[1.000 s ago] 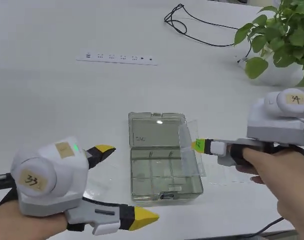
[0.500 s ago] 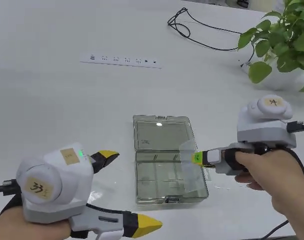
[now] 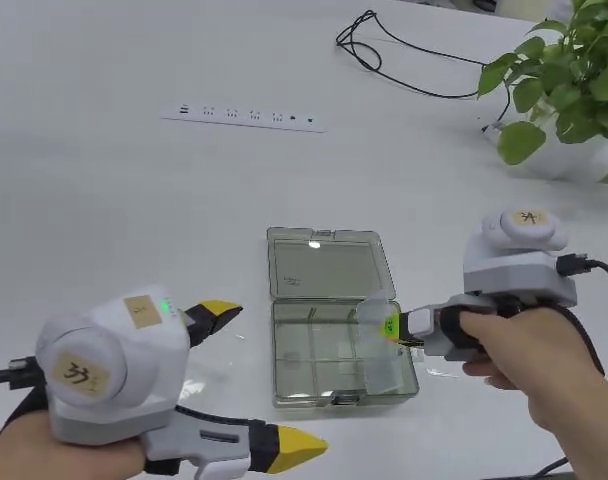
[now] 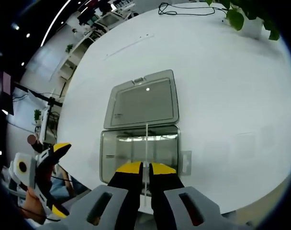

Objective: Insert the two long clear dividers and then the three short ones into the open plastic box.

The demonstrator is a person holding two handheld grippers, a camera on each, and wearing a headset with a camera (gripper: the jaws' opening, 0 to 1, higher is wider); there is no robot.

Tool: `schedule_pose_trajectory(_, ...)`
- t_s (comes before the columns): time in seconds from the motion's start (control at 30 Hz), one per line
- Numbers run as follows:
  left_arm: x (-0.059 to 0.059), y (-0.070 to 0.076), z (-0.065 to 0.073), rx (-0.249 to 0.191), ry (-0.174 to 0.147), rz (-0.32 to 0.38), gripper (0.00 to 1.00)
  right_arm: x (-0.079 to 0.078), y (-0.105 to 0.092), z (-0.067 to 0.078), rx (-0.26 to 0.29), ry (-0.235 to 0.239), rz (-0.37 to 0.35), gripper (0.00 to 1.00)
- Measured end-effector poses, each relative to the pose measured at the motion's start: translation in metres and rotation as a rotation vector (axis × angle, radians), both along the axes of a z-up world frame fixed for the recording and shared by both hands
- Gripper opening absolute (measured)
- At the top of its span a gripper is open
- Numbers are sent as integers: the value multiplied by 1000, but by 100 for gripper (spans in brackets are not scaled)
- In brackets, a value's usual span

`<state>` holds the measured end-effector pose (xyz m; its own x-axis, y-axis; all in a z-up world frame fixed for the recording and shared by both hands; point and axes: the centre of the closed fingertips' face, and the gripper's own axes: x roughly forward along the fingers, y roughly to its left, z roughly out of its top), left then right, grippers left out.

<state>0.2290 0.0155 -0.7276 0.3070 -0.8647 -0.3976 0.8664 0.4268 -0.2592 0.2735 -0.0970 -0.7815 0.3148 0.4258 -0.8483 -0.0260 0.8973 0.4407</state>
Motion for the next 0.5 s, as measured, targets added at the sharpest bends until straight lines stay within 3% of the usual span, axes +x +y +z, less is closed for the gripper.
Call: schedule_pose_trajectory(0.5, 0, -3, 1, -10, 9, 0, 98, 2, -2, -8, 3, -1, -17, 6)
